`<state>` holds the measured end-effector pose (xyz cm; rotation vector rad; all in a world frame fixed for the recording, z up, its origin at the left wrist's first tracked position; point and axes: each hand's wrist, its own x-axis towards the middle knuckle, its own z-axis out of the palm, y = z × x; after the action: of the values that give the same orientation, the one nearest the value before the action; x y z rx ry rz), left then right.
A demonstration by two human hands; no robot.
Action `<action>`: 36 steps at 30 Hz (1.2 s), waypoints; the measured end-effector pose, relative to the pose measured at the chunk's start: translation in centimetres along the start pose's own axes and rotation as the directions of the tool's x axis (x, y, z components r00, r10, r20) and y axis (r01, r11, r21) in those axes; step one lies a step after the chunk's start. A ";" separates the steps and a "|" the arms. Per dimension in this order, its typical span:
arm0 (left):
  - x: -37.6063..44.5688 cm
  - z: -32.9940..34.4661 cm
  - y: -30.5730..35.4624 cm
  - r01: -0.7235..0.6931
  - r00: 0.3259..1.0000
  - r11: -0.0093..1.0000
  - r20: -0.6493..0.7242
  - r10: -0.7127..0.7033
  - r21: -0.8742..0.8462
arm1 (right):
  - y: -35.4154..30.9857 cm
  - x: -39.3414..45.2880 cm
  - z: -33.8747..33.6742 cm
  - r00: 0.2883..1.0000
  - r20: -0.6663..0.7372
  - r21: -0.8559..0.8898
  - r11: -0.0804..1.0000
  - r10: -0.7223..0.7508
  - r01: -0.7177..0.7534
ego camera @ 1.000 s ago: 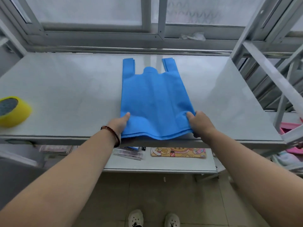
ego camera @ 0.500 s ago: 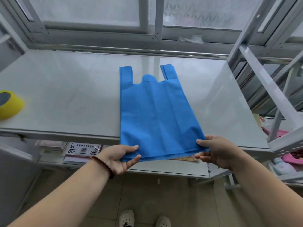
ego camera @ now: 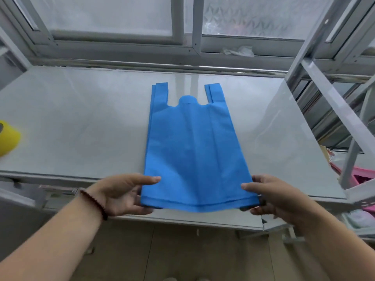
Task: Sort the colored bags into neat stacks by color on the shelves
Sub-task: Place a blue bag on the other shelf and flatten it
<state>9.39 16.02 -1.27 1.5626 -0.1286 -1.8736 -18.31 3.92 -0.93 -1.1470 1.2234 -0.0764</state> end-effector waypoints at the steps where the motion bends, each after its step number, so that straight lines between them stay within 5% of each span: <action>1: 0.5 -0.9 1.7 0.005 1.000 0.995 -0.011 -0.004 0.096 | -1.2 1.1 -0.4 0.999 -0.044 -0.016 1.000 -0.014 0.013; 6: 7.3 -1.2 12.1 -0.231 0.925 0.923 -0.225 0.306 0.307 | -9.8 11.1 -0.7 0.985 -0.146 0.093 0.990 -0.088 0.102; 13: 15.5 -4.2 21.3 -0.409 0.823 0.815 -0.220 0.523 0.411 | -15.0 20.6 -2.6 0.974 -0.036 0.299 0.927 -0.225 0.226; 18: 17.9 -3.8 23.6 -0.745 0.511 0.489 -0.084 0.856 0.454 | -16.3 22.9 -3.8 0.902 -0.113 0.265 0.863 -0.416 0.431; 20: 17.7 -4.0 23.6 -0.728 0.545 0.537 -0.115 0.831 0.426 | -16.4 22.7 -3.4 0.909 -0.216 0.079 0.921 -0.358 0.381; 23: 16.2 -4.5 21.7 -0.519 0.731 0.689 -0.155 0.665 0.506 | -15.5 21.2 -2.8 0.874 -0.356 -0.201 0.940 -0.331 0.274; 25: 14.9 -5.0 19.6 -0.405 0.775 0.695 -0.180 0.606 0.594 | -13.9 19.3 -2.3 0.879 -0.357 -0.343 0.920 -0.316 0.192; 28: 13.9 -4.5 17.2 -0.320 0.778 0.618 -0.172 0.604 0.719 | -11.7 17.5 -1.2 0.894 -0.354 -0.501 0.863 -0.274 0.066; 31: 14.1 -3.7 17.4 -0.214 0.721 0.438 -0.162 0.674 0.873 | -11.4 17.1 0.0 0.877 -0.390 -0.551 0.834 -0.280 0.022; 36: 11.2 -2.9 14.6 -0.279 0.674 0.577 -0.271 0.687 0.768 | -10.1 14.0 0.8 0.851 -0.480 -0.480 0.876 -0.211 -0.053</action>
<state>17.82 -0.30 -4.29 2.1818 -1.0019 -0.8517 -6.86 -8.83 -3.44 -1.6871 1.7396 -0.1651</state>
